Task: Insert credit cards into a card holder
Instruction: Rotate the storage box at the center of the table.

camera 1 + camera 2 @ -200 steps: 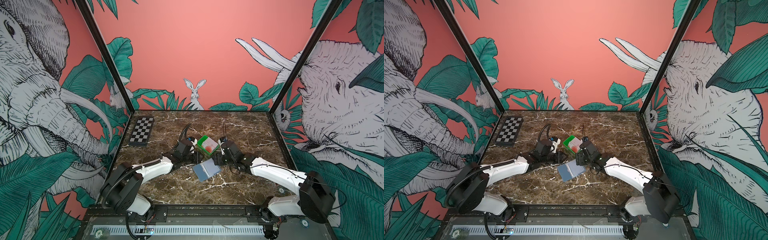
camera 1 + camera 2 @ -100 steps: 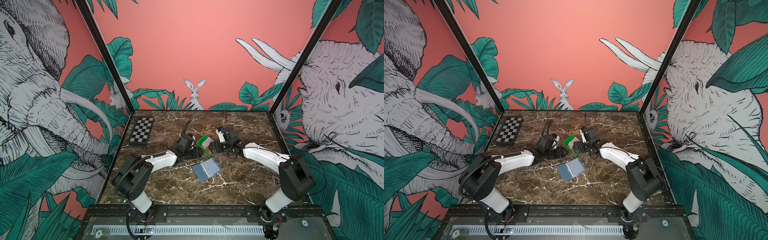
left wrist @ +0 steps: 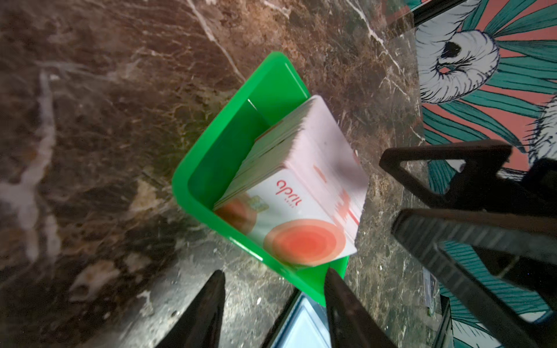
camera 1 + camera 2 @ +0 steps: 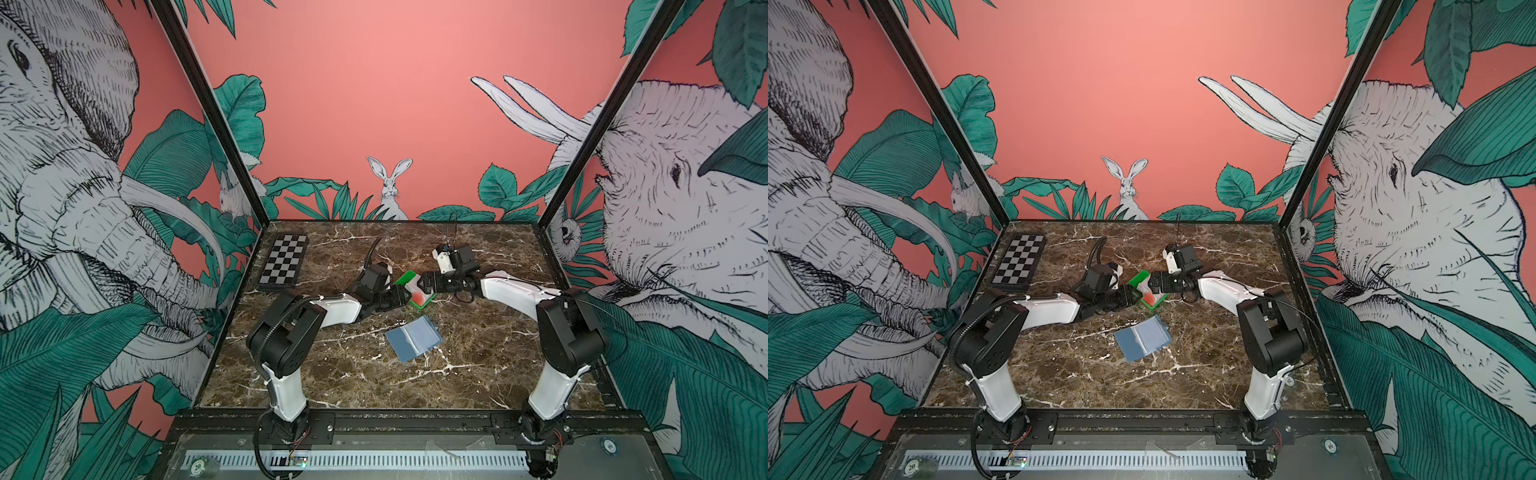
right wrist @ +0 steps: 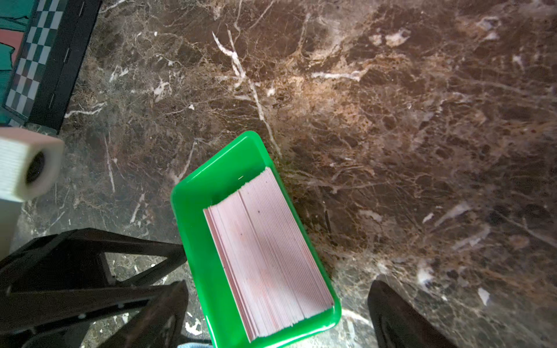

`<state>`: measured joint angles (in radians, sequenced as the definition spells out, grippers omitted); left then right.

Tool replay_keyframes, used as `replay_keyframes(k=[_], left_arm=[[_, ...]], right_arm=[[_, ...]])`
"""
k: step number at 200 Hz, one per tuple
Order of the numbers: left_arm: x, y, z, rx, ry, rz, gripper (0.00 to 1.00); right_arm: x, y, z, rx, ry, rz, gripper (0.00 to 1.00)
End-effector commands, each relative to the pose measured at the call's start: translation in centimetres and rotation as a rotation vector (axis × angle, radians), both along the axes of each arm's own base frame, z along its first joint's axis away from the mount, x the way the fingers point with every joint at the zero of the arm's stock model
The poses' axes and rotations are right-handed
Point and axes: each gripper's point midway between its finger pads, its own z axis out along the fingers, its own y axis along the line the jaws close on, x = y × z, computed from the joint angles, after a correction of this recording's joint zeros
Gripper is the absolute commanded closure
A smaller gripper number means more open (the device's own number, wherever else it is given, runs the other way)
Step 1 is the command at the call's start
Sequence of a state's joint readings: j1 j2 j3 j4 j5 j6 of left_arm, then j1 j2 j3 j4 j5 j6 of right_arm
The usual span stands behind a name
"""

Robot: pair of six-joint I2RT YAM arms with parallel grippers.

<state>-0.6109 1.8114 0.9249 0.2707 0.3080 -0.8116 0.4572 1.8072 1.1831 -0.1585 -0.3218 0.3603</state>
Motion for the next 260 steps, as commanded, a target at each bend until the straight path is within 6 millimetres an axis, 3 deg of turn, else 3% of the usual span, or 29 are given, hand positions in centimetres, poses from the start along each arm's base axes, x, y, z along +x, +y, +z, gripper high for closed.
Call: replay_keyframes(k=[1,68,173,235,260], left_arm=[[1.5,-0.4,1.5,-0.062,-0.028,0.025,0.47],[2.3,-1.1,1.7,-0.097,-0.025,0.005,0.50],[1.9,-2.4,2.3,-0.156,-0.025,-0.065,0.53],[0.6,-0.3,1.2,-0.048,-0.003,-0.048,0.53],[0.1,0.6,1.3,0.005,0.003,-0.039,0.52]], right_arm=[[0.5,1.1,0.0,0.042,0.007,0.040,0.10],[0.5,2.0,-0.9,0.100,0.040,0.040,0.17],[-3.2,0.4,0.2,0.156,0.024,-0.016,0.25],[-4.9,1.1,0.2,0.115,0.017,0.002,0.26],[-4.7,0.1,-0.1,0.046,0.005,-0.047,0.25]])
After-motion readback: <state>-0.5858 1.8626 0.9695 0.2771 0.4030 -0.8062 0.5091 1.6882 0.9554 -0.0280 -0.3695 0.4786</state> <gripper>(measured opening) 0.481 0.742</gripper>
